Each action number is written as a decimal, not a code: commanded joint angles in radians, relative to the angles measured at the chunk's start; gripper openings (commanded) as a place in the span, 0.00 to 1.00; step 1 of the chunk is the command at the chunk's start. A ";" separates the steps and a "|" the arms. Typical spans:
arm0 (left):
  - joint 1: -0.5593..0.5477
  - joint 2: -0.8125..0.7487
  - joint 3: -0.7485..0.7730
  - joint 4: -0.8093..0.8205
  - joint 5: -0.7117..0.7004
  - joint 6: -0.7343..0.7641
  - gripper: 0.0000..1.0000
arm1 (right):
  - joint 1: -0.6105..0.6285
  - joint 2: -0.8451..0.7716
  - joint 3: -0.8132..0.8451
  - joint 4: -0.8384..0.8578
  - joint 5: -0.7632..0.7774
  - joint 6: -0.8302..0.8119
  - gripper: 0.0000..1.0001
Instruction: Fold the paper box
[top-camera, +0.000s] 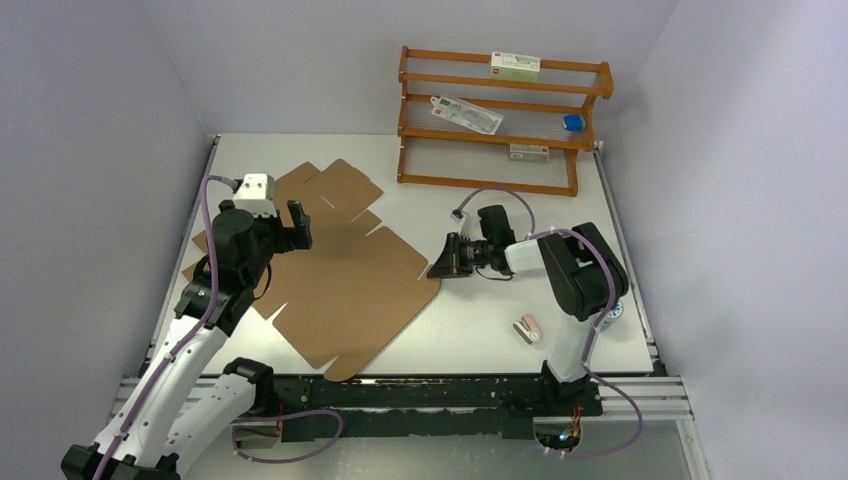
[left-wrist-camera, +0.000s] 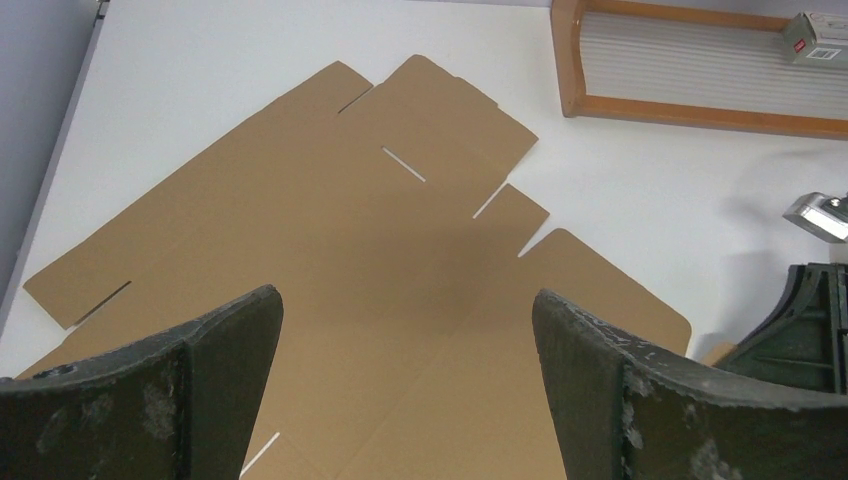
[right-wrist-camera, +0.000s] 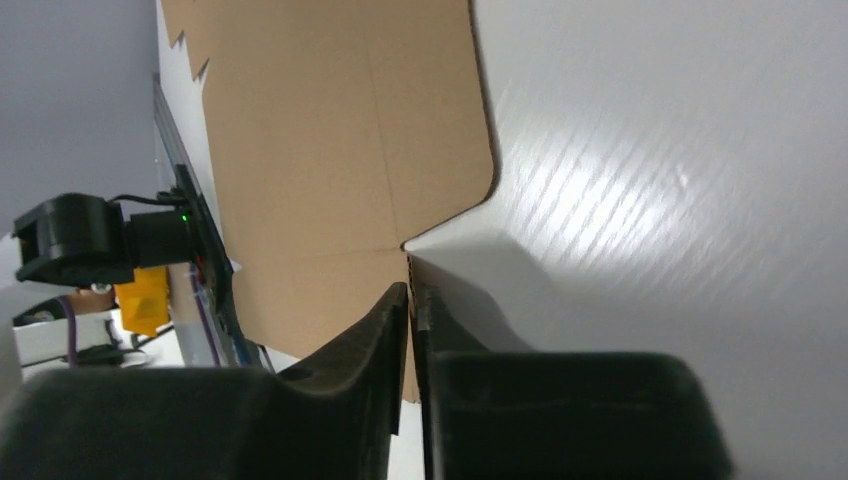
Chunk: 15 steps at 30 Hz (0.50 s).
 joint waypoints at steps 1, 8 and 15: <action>0.012 -0.009 0.023 0.012 0.023 0.008 1.00 | 0.008 -0.137 -0.084 -0.046 0.019 0.003 0.02; 0.011 -0.015 0.022 0.009 0.029 0.002 1.00 | 0.022 -0.439 -0.246 -0.082 0.153 0.082 0.01; 0.012 -0.011 0.026 0.004 0.038 -0.004 1.00 | 0.042 -0.783 -0.372 -0.267 0.303 0.136 0.04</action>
